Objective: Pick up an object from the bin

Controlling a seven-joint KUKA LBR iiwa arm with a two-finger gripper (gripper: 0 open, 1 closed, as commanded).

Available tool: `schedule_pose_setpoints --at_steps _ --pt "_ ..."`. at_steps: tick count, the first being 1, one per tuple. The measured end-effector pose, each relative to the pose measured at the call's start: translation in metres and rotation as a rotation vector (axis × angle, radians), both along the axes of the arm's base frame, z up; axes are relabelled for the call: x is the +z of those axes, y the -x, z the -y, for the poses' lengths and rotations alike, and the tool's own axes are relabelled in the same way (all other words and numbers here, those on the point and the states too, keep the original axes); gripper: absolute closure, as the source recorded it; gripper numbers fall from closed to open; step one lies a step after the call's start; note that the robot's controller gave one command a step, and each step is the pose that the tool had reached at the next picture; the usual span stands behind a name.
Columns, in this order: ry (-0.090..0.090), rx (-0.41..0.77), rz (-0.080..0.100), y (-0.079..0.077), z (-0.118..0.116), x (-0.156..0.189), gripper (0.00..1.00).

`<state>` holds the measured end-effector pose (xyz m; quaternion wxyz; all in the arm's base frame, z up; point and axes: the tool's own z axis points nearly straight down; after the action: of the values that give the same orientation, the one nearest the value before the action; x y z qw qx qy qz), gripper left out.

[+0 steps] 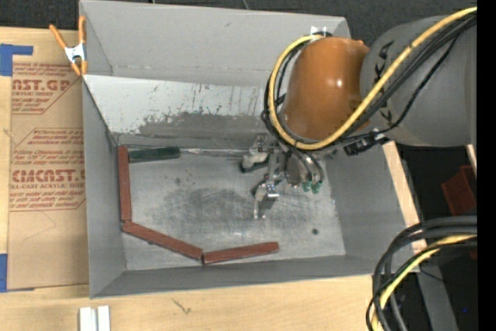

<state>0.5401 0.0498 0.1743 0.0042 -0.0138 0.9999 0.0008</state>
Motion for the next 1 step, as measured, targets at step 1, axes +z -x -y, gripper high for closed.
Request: schedule_pose_setpoints --at_steps 1 --pt "0.003 0.002 -0.005 -0.0230 0.0191 -0.0490 0.00"
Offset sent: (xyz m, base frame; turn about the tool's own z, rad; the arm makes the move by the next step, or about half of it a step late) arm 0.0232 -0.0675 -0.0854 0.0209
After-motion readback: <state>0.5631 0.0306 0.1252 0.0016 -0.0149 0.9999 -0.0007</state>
